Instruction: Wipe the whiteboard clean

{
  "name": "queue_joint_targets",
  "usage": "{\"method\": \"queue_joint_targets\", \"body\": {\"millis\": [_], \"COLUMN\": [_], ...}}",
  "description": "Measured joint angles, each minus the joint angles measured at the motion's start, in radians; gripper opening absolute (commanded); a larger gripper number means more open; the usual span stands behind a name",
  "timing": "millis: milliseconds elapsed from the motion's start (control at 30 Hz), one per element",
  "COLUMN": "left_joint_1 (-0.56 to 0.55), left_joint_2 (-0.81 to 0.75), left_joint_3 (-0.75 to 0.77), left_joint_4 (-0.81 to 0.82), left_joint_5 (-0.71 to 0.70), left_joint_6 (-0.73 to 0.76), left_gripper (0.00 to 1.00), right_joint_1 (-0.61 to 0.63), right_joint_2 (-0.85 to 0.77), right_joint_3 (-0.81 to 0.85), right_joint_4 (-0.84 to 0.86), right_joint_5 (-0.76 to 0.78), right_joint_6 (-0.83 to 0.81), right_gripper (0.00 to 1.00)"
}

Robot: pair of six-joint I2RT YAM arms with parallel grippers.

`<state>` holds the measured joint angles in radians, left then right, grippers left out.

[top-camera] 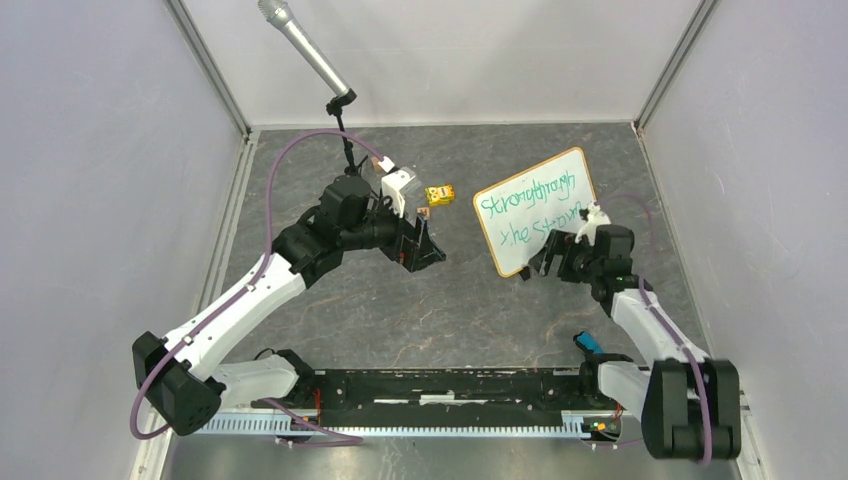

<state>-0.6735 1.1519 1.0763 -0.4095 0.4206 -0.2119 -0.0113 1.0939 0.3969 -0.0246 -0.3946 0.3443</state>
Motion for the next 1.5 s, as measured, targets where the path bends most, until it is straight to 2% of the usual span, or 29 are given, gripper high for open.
{"method": "queue_joint_targets", "body": {"millis": [133,333,433,533,700,800,900,1133,1300,1400,1500], "left_joint_1": [0.000,0.000,0.000,0.000,0.000,0.000,0.000,0.000,0.000,0.000,0.000], "left_joint_2": [-0.011,-0.034,-0.040,-0.040,-0.040,-0.040,-0.036,-0.013,-0.003,-0.002,-0.002], "left_joint_3": [-0.003,-0.003,-0.003,-0.003,-0.003,-0.003,-0.003,-0.003,-0.003,-0.003,-0.003], "left_joint_4": [0.000,0.000,0.000,-0.001,-0.001,-0.001,-0.001,-0.003,-0.005,-0.005,-0.005], "left_joint_5": [0.001,0.000,0.000,0.000,0.000,0.000,0.000,0.004,0.004,0.004,0.004], "left_joint_6": [0.000,0.000,0.000,0.000,0.000,0.000,0.000,0.000,0.000,0.000,0.000], "left_gripper": [1.00,1.00,1.00,1.00,1.00,1.00,1.00,1.00,1.00,1.00,1.00], "right_joint_1": [0.001,0.001,-0.002,-0.002,-0.004,-0.005,-0.006,-0.010,-0.003,0.005,0.005], "right_joint_2": [-0.110,-0.184,-0.168,-0.170,-0.191,-0.186,-0.189,-0.332,-0.327,-0.277,-0.221], "right_joint_3": [0.129,0.210,0.210,0.206,0.156,0.100,0.054,0.000,0.007,0.092,0.219], "right_joint_4": [-0.222,-0.610,-0.789,-0.887,-0.932,-0.926,-0.904,-0.801,-0.748,-0.806,-0.878], "right_joint_5": [0.231,0.632,0.729,0.772,0.797,0.756,0.659,0.404,0.242,0.286,0.436], "right_joint_6": [-0.013,0.227,0.297,0.334,0.369,0.372,0.356,0.325,0.330,0.284,0.260], "right_gripper": [0.98,0.98,0.98,0.98,0.98,0.98,0.98,0.98,0.98,0.98,0.98]}}
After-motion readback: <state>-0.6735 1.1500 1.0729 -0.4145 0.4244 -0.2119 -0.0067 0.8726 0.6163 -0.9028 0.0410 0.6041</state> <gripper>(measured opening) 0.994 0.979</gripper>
